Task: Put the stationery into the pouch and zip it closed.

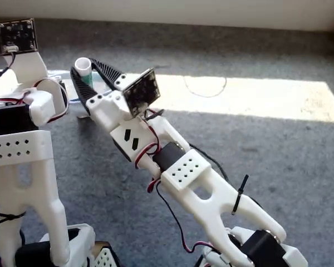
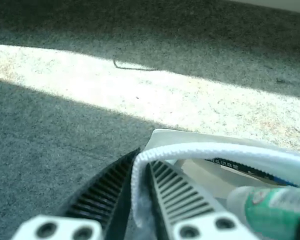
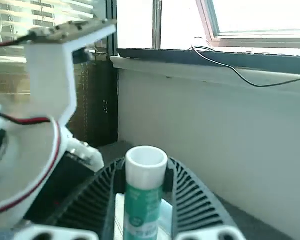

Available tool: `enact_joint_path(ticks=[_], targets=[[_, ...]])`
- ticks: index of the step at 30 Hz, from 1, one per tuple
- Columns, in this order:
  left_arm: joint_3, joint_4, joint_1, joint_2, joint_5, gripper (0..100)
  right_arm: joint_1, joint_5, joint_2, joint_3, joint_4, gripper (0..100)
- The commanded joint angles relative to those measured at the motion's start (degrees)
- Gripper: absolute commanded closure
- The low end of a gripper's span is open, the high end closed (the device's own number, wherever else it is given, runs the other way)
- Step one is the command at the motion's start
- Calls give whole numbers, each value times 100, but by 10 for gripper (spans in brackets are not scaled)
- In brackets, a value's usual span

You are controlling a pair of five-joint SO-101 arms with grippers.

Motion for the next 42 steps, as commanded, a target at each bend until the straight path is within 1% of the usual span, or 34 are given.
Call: enact_joint_path(ticks=[1, 3, 5, 19, 21, 24, 26, 34, 38, 42], targets=[[-22, 26, 48, 48, -35, 989, -374, 888, -101, 171, -101, 993], [-22, 26, 48, 57, -35, 989, -479, 1222, -110, 268, -101, 993], [-22, 18, 48, 57, -35, 989, -497, 1371, -110, 321, -101, 993], [-22, 18, 40, 57, -35, 989, -462, 1354, -136, 330, -57, 990], [-22, 18, 40, 57, -35, 989, -435, 1354, -136, 330, -48, 961], [-22, 26, 40, 57, -35, 989, -321, 1354, -136, 330, -48, 875], [-22, 26, 40, 57, -35, 989, -224, 1354, -136, 330, -48, 843], [-22, 18, 40, 57, -35, 989, -180, 1354, -171, 330, -48, 843], [-22, 18, 40, 57, -35, 989, -163, 1354, -593, 453, 4, 843], [40, 9, 40, 57, -35, 989, 48, 1354, -1095, 523, 541, 843]])
